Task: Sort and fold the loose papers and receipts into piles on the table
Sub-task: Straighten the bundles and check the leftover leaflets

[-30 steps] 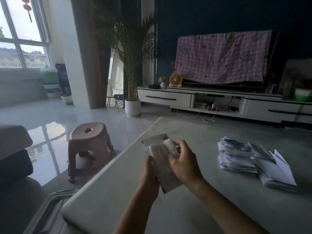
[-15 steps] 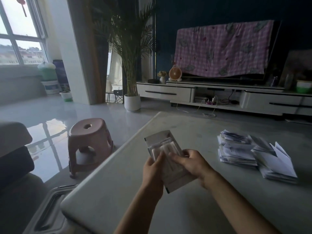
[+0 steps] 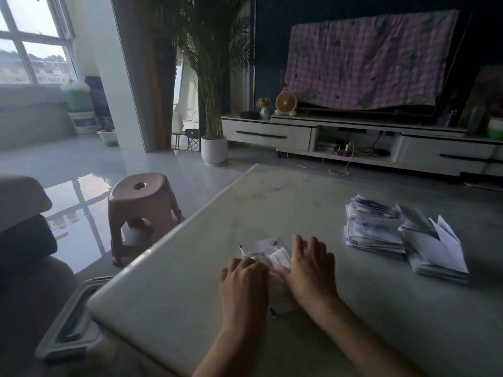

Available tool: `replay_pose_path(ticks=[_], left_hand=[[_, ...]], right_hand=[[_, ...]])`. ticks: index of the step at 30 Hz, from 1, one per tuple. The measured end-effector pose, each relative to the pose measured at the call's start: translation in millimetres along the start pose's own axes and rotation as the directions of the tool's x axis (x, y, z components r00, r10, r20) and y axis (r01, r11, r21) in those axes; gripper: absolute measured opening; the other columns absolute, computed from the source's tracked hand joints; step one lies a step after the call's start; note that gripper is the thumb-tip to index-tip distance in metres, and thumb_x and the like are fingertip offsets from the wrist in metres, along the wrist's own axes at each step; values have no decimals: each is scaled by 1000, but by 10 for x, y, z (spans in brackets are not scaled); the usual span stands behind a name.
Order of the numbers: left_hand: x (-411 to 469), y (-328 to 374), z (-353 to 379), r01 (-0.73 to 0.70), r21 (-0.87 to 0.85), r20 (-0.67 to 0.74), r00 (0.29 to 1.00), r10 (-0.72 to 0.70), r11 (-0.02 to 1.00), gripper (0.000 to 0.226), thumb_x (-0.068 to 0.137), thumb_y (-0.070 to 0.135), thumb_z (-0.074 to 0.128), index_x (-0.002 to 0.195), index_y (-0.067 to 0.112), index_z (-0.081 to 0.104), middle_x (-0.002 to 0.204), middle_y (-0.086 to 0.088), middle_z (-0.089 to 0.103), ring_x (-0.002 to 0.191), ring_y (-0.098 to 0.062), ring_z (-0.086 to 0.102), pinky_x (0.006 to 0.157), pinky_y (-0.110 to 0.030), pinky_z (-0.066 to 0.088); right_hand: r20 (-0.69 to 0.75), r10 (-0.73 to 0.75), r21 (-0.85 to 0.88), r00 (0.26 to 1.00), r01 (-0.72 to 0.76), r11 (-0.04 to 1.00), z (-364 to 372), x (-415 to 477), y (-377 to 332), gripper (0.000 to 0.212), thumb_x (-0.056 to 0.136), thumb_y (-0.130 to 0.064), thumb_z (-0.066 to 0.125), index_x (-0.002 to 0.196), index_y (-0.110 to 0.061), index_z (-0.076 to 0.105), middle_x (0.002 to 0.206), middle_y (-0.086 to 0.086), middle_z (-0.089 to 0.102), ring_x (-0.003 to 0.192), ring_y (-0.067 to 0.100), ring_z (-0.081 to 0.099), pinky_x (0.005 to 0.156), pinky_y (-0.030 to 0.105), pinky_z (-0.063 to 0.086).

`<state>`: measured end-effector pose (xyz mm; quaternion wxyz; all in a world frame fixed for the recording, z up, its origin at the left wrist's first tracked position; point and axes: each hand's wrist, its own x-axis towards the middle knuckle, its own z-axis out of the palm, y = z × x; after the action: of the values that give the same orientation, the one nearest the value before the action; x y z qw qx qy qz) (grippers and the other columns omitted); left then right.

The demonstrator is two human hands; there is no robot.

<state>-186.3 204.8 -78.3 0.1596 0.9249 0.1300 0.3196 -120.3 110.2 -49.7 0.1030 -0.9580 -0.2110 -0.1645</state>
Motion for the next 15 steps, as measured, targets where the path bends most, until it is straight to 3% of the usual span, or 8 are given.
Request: replay_pose_path(ticks=[1,3,5,7,10,12,13,15], left_hand=[[0,7,-10,3,27,38,999,-4,1000,5,60,26,67,55,26,67,65,13,65,60,-14,60,50,-27,45],[-5,22,2,-7,71,56,998,3,997,15,63,34,57,56,27,67,66,14,66,61,-14,59,51,-27,43],[-17,38,-13,6,103,82,997,-15,995,14,61,35,56,60,26,67,66,13,66,63,-15,57,53,-27,41],[-36,23,27,-6,145,131,991,-13,989,14,56,34,61,66,27,68,67,13,68,65,-15,58,62,-27,37],[-53,9,4,7,138,164,986,-30,990,25,63,33,53,79,33,72,77,11,72,80,-22,67,74,-28,39],[-45,25,-46,9,124,170,985,-30,992,36,67,30,47,91,34,72,94,11,73,100,-30,66,83,-38,50],[-51,49,-74,23,112,208,977,-46,993,43,68,27,45,103,34,69,108,10,70,113,-33,60,89,-44,48],[-57,79,-125,72,111,350,931,-107,991,58,80,22,41,138,32,41,148,7,37,141,-30,24,111,-46,23]], right_hand=[[-56,-111,10,992,111,994,37,24,-3,58,50,-38,88,96,-10,66,92,13,62,79,28,63,65,32,52],[-2,-330,173,944,325,930,84,47,-25,44,67,-21,81,107,-9,66,113,14,61,100,27,62,84,26,50],[122,-440,387,890,365,847,82,92,-18,34,94,-11,51,127,-6,54,141,11,45,131,20,41,107,14,23],[186,-503,415,844,397,819,182,141,34,39,98,-7,37,137,-6,42,150,8,32,140,14,27,106,6,5],[238,-513,443,825,378,813,297,188,61,45,99,-4,31,144,-6,26,155,10,19,145,16,13,104,7,-6],[269,-521,429,810,383,818,298,199,53,46,100,-9,24,145,-5,22,156,10,15,145,16,9,106,9,-7],[290,-521,420,803,383,823,292,194,66,48,98,-15,19,145,-5,21,156,11,13,145,17,8,107,10,-7],[293,-534,388,793,411,825,293,170,73,57,92,-21,11,146,-4,17,156,11,10,146,18,6,108,12,-8]])
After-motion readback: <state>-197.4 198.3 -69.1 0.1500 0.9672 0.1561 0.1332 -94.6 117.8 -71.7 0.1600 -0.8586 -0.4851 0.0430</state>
